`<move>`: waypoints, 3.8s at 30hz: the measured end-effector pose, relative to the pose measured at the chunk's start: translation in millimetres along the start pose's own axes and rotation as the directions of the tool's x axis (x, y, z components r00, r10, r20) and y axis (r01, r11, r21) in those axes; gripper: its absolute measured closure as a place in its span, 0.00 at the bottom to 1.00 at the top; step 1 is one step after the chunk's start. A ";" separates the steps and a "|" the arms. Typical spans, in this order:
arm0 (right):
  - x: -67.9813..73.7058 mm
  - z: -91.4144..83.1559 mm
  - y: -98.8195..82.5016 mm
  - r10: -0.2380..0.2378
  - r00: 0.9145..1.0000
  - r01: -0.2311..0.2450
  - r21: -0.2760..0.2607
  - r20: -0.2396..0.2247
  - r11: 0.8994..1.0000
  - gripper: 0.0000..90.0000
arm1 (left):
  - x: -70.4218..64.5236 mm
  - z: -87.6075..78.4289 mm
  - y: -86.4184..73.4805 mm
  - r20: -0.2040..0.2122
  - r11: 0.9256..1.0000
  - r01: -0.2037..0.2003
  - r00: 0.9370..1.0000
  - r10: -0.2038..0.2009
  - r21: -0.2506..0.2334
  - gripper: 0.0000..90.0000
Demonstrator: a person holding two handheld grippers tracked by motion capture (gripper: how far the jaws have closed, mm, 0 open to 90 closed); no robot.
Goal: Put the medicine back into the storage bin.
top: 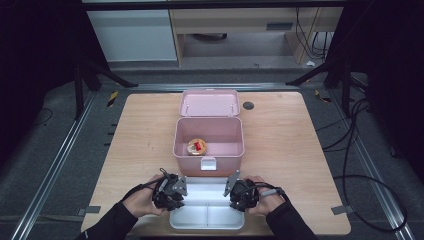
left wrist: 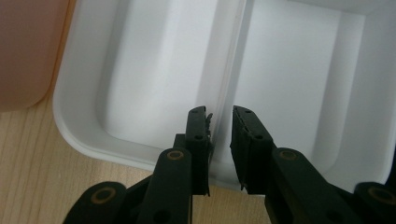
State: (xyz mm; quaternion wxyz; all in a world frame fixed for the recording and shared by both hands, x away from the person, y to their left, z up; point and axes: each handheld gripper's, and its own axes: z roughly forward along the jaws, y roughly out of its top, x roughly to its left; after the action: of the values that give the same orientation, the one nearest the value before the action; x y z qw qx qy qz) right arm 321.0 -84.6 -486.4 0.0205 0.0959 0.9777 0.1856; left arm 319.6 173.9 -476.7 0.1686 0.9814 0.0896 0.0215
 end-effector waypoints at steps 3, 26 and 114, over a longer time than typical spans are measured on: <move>-1.1 -0.1 0.3 0.001 1.000 -0.001 0.003 -0.004 1.000 0.89 | -0.3 3.7 2.1 0.001 1.000 -0.015 1.000 0.015 0.023 0.86; 12.8 -27.1 3.8 -0.026 0.998 0.026 0.008 -0.053 1.000 0.95 | -16.3 -21.0 13.4 0.064 0.991 -0.115 0.992 0.111 0.061 0.98; -137.6 -84.8 49.2 0.004 0.997 0.004 -0.119 0.071 0.993 0.92 | 147.2 -80.5 59.2 -0.002 0.995 -0.096 0.995 0.096 0.011 0.95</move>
State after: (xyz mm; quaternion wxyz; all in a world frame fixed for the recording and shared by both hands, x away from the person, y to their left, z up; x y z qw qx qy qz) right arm 458.4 -97.0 -388.9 0.0608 0.1010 0.9636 0.2401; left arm 468.5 172.3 -379.3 0.1618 0.9854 0.0427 0.0301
